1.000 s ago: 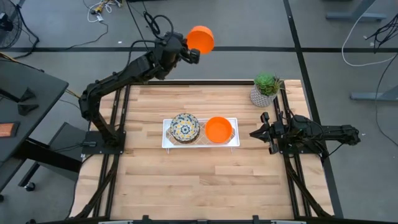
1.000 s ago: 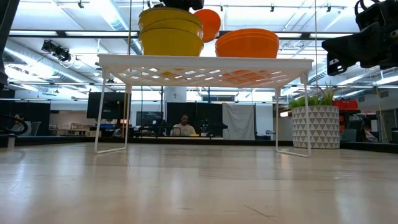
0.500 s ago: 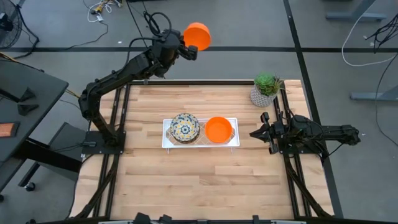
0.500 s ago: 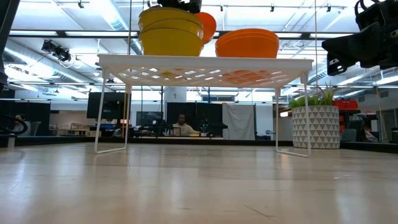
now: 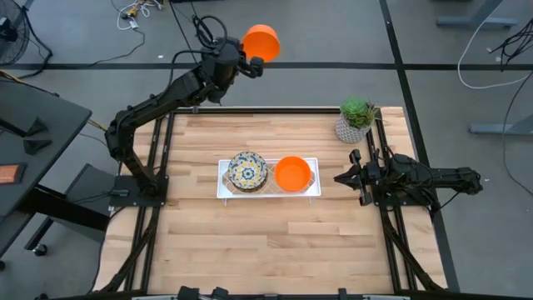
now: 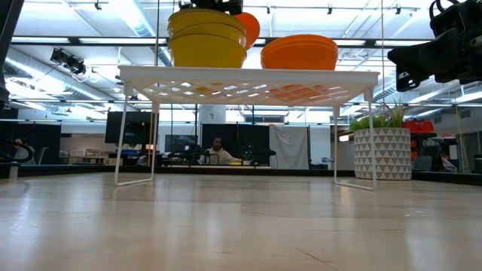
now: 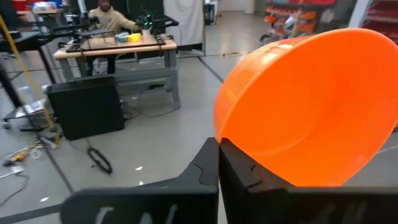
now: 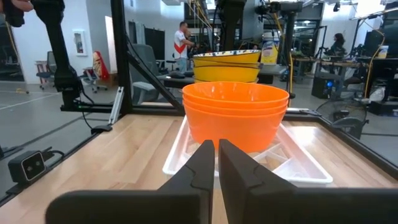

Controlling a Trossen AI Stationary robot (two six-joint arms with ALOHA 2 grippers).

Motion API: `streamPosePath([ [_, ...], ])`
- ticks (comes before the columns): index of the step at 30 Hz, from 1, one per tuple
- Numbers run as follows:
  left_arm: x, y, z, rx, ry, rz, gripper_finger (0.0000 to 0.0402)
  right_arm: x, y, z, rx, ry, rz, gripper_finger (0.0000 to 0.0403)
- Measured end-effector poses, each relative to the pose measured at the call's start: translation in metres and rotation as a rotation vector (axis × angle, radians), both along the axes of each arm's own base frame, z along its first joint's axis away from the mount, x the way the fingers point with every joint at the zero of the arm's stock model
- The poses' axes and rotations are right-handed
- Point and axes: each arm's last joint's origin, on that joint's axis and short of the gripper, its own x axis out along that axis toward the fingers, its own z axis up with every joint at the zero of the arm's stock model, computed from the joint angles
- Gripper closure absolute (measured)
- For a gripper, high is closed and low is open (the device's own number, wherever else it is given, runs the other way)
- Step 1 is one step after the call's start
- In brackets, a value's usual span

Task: Pick & Place Mini bowls
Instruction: Stack the orange bowl on the orange bowl on the shelf

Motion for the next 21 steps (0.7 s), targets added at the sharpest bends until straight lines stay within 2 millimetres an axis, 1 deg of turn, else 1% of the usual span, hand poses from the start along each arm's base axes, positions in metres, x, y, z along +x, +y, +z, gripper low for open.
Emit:
streamPosePath([
  [3,0.001,0.0,0.002,0.008,-0.024,-0.016,0.0402,0.0,0.0,0.0,0.052,0.005,0.012,0.0376],
  [7,0.001,0.0,0.002,0.008,-0.021,-0.018,0.0402,-0.001,0.001,0.005,0.209,-0.027,0.038,0.0376],
  [11,0.001,0.0,0.002,0.01,-0.014,-0.021,0.0402,-0.003,0.001,0.017,0.404,-0.12,0.077,0.0376],
  [16,0.001,0.0,0.002,0.008,-0.016,-0.035,0.0402,-0.007,0.001,0.032,0.437,-0.276,0.12,0.0376],
  [21,0.002,0.0,0.002,0.006,-0.018,-0.044,0.0402,-0.018,0.0,0.051,0.404,-0.507,0.121,0.0376],
])
